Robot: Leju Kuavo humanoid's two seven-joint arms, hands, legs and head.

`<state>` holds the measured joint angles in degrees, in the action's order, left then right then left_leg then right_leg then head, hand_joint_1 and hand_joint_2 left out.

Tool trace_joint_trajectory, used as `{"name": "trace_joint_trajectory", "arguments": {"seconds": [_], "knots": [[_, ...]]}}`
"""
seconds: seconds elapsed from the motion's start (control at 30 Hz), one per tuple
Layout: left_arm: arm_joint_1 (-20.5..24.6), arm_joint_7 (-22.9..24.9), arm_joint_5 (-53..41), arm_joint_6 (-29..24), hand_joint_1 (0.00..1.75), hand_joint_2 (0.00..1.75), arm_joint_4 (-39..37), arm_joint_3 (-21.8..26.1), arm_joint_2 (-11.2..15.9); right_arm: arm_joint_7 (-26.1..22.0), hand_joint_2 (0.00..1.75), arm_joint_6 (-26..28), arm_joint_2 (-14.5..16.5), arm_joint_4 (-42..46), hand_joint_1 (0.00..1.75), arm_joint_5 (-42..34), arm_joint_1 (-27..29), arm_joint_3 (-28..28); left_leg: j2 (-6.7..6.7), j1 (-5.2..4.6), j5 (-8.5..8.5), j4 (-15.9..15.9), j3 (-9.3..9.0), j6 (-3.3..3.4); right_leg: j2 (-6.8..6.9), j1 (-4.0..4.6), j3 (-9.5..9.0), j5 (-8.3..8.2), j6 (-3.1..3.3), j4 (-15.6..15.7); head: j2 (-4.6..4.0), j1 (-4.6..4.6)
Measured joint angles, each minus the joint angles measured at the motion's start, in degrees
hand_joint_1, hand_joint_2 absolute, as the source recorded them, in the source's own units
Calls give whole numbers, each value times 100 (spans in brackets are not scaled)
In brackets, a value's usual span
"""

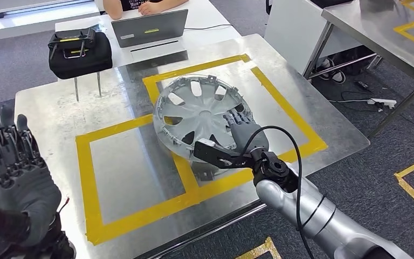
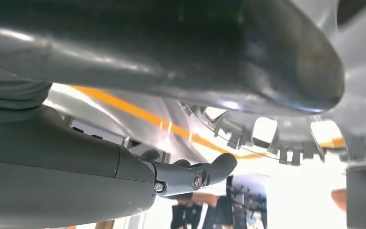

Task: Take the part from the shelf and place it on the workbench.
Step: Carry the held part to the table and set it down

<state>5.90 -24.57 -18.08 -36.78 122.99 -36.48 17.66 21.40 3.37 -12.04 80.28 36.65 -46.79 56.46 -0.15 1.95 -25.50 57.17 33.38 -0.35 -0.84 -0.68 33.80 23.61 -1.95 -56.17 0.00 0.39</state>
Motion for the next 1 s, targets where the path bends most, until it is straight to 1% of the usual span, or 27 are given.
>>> {"name": "trace_joint_trajectory", "arguments": {"seconds": [0.07,0.23,0.43,0.53,0.57,0.63,0.7,0.77,0.8,0.87,0.93,1.0], "knots": [[-7,0,0,4,0,0,0,0,0,15,0,-24,-23,59,0,-1,-16,1,0,0,0,0,0,0,0,0,0,0,0,0,0,1],[-63,-19,2,57,0,0,3,1,0,321,0,-385,-333,721,0,-303,-383,90,-2,-3,0,0,3,0,1,-4,2,0,0,0,0,-1],[-142,-31,-4,42,0,0,20,18,1,647,0,-305,-616,1149,0,-566,-613,109,-3,-4,0,0,5,1,3,-5,2,0,-1,0,0,0],[-200,-27,-33,31,0,0,35,43,0,708,0,-83,-759,1391,0,-647,-627,100,-3,-4,-1,0,4,2,3,-5,4,1,-1,0,0,-3],[-216,-22,-53,27,0,0,43,51,0,676,0,110,-812,1507,0,-705,-577,70,-4,-4,-1,0,4,2,3,-5,4,2,-3,1,0,-5],[-247,-11,-92,13,0,0,61,70,1,465,0,675,-926,1816,0,-923,-342,-74,-8,-5,-2,0,5,3,7,-6,4,6,-8,1,0,3],[-277,-5,-114,-9,0,0,78,92,2,109,87,1278,-1005,2128,0,-1233,-20,-289,-11,-6,-6,-1,6,7,10,-7,3,9,-13,2,0,7],[-290,-3,-127,-28,0,0,84,105,2,-210,175,1653,-1061,2361,0,-1490,265,-490,-11,-6,-10,-2,6,11,11,-8,4,12,-16,2,0,1],[-294,-3,-134,-37,0,0,86,108,2,-359,175,1770,-1094,2460,0,-1614,399,-580,-11,-6,-10,-2,6,11,11,-8,4,13,-17,2,0,2],[-302,-3,-146,-63,0,0,93,114,2,-763,87,2011,-1138,2640,0,-1983,683,-760,-11,-6,-11,-2,7,12,12,-8,4,14,-18,2,0,5],[-306,4,-166,-109,0,0,96,116,2,-1336,0,2310,-1142,2812,0,-2497,1005,-961,-12,-7,-12,-2,7,13,12,-8,4,14,-19,2,-1,7],[-308,22,-194,-164,0,0,97,116,2,-1862,0,2563,-1136,2961,0,-2900,1320,-1156,-12,-7,-13,-2,7,15,12,-9,4,15,-19,2,-1,4]]}}
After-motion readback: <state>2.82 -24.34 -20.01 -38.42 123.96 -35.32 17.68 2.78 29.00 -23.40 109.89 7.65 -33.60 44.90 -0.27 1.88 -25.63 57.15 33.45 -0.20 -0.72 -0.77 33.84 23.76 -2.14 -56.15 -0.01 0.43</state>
